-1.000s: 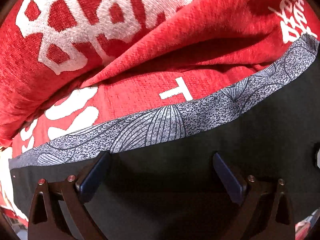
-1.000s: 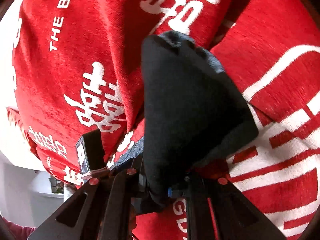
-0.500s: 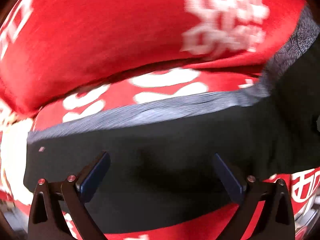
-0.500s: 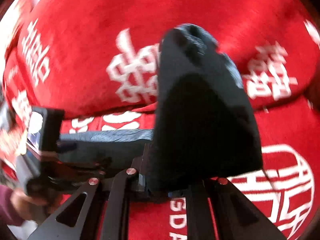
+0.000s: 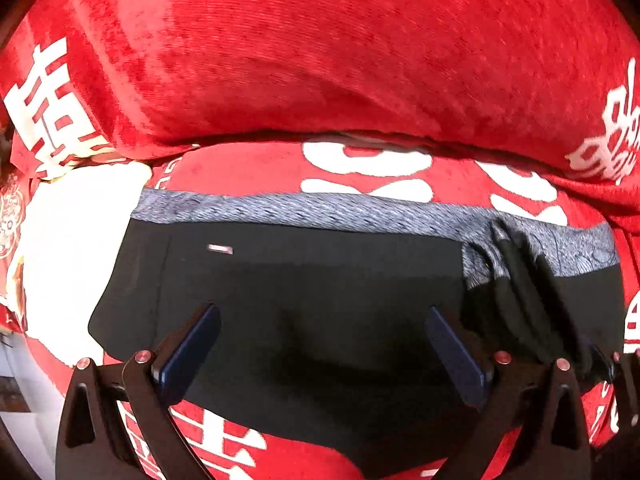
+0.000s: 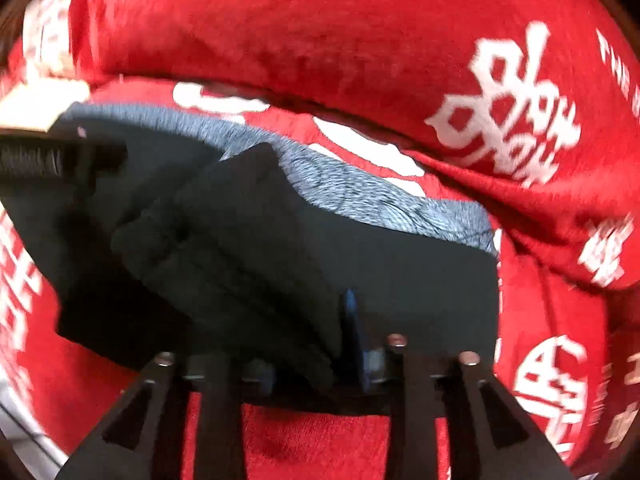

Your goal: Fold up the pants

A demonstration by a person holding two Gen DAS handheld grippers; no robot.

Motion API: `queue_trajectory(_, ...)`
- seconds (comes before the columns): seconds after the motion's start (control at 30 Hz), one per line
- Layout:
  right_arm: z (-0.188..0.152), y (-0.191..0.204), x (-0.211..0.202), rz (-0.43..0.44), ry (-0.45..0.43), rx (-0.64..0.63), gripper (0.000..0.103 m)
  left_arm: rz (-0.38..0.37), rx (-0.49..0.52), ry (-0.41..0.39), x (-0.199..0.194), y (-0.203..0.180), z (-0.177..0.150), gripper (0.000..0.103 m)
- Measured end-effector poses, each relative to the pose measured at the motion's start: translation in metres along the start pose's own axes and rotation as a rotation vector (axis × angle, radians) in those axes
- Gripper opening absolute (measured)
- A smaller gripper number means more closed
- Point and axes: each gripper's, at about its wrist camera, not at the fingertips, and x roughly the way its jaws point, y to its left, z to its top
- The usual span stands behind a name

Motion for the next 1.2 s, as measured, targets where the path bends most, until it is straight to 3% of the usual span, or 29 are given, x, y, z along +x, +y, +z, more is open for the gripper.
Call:
queue_trajectory(0.1,0.002,0.019,-0.026,-0.001,-0.029,-0.068,0.047,-0.053,-0.031,0.006,-0.001,0.013,0.002,0.103)
queue_trajectory(0.2,-0.002,0.004,-0.057,0.13,-0.074,-0.011,0.047,-0.106,-0.025,0.02,-0.006,0.016,0.003,0.103)
queue_trajectory(0.33,-0.013,-0.049,-0.067,0.414,-0.066,0.303,0.047,-0.186,0.032,0.027,-0.021,0.002,0.001,0.103)
queue_trajectory(0.5,-0.053,-0.128,-0.004,0.756,0.063,0.887,0.047,-0.322,0.16,0.071,-0.027,-0.047,-0.002,0.103)
queue_trajectory(0.57,-0.067,-0.136,0.016,0.847,0.098,1.016,0.047,-0.344,0.205,0.097,-0.022,-0.069,-0.003,0.097)
queue_trajectory(0.63,-0.076,-0.139,0.029,0.868,0.126,1.081,0.047,-0.383,0.247,0.135,-0.015,-0.09,-0.007,0.081)
queue_trajectory(0.7,-0.082,-0.139,0.035,0.87,0.136,1.106,0.047,-0.419,0.25,0.177,-0.006,-0.102,-0.008,0.079)
queue_trajectory(0.73,-0.085,-0.139,0.037,0.886,0.132,1.127,0.047,-0.439,0.244,0.187,-0.002,-0.105,-0.009,0.074)
queue_trajectory(0.77,-0.088,-0.139,0.04,0.897,0.13,1.151,0.047,-0.461,0.238,0.198,0.001,-0.11,-0.009,0.062)
queue_trajectory(0.8,-0.091,-0.14,0.041,0.902,0.126,1.172,0.047,-0.476,0.235,0.208,0.004,-0.112,-0.009,0.058)
queue_trajectory(0.97,-0.099,-0.143,0.053,0.954,0.095,1.253,0.047,-0.532,0.229,0.238,0.011,-0.122,-0.005,0.049)
queue_trajectory(1.0,-0.101,-0.143,0.057,0.961,0.095,1.272,0.047,-0.544,0.226,0.254,0.016,-0.123,-0.006,0.04)
queue_trajectory(1.03,-0.101,-0.145,0.062,0.97,0.094,1.286,0.047,-0.552,0.222,0.273,0.02,-0.124,-0.006,0.017)
queue_trajectory(1.07,-0.102,-0.145,0.066,0.983,0.092,1.303,0.033,-0.565,0.213,0.297,0.026,-0.124,-0.007,0.01)
queue_trajectory(1.1,-0.101,-0.145,0.069,0.976,0.102,1.308,0.004,-0.583,0.191,0.304,0.027,-0.122,-0.007,0.009)
queue_trajectory(1.2,-0.095,-0.148,0.062,0.982,0.086,1.275,0.004,-0.631,0.182,0.262,0.011,-0.116,-0.009,0.005)
